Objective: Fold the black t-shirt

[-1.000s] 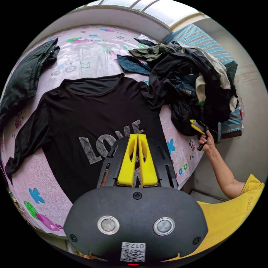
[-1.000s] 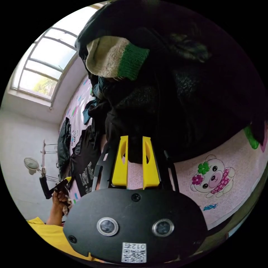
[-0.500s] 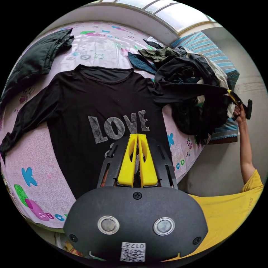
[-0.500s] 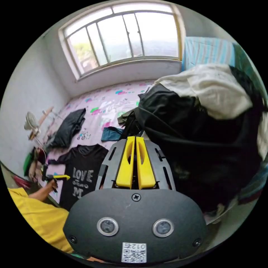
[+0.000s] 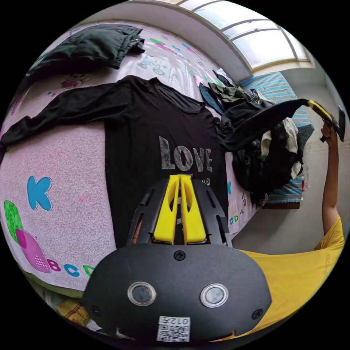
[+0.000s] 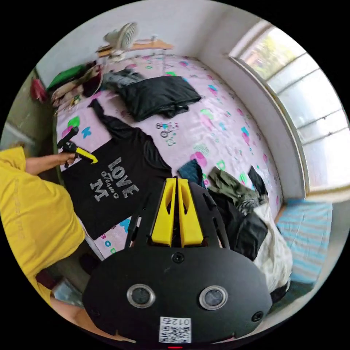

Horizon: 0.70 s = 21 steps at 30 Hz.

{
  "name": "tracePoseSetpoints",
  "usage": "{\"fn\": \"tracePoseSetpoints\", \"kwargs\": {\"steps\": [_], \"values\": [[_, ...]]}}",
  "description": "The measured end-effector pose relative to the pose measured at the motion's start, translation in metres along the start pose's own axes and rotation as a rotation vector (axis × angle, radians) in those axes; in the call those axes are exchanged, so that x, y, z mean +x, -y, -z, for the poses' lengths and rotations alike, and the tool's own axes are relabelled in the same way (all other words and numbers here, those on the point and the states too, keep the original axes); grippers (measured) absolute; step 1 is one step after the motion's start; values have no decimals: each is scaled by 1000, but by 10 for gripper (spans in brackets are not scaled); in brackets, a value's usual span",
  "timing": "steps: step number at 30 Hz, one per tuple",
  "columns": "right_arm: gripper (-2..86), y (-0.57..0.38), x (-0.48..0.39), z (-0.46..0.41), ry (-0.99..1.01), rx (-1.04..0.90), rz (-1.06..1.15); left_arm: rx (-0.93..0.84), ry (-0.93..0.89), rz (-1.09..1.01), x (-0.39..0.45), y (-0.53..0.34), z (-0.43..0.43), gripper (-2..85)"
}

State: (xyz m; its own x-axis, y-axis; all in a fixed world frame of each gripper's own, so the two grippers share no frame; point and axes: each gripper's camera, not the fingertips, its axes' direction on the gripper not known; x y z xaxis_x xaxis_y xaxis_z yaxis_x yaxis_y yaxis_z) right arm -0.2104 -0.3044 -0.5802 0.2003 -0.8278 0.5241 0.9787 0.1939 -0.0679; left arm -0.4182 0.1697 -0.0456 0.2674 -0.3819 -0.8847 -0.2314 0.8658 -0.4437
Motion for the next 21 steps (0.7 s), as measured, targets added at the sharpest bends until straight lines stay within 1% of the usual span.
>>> {"fn": "tracePoseSetpoints", "kwargs": {"steps": [1,2,4,5,6,7,9,11,13,14,16,17,19,20,21], "values": [[4,35,-25,-23,13,-34,105,8,-4,13,-6,-3,3,3],[4,52,-39,-36,14,-51,153,17,-6,28,-13,-6,6,4],[7,113,-95,-95,17,-115,322,30,-11,52,-23,-12,10,4],[8,127,-109,-112,12,-127,355,38,-13,72,-31,-16,12,4],[10,151,-136,-148,-38,-152,394,41,-13,83,-35,-18,13,4],[13,173,-159,-187,-122,-169,393,47,-14,106,-43,-22,15,5],[21,195,-187,-234,-187,-150,387,60,-9,142,-54,-30,19,5],[34,209,-200,-263,-196,-83,295,90,0,173,-66,-40,28,6],[58,212,-196,-282,-64,-33,149,117,6,186,-73,-48,33,7],[62,210,-192,-284,-27,-17,112,128,14,190,-78,-51,35,8],[64,184,-157,-291,179,66,-65,133,32,180,-80,-52,34,10],[61,174,-144,-294,247,81,-116,121,42,154,-79,-49,30,12],[46,122,-91,-318,487,121,-309,98,69,110,-72,-38,22,20],[41,106,-78,-327,524,122,-350,79,102,64,-63,-27,16,25],[35,74,-56,-343,553,115,-439,72,125,38,-57,-21,13,28]]}}
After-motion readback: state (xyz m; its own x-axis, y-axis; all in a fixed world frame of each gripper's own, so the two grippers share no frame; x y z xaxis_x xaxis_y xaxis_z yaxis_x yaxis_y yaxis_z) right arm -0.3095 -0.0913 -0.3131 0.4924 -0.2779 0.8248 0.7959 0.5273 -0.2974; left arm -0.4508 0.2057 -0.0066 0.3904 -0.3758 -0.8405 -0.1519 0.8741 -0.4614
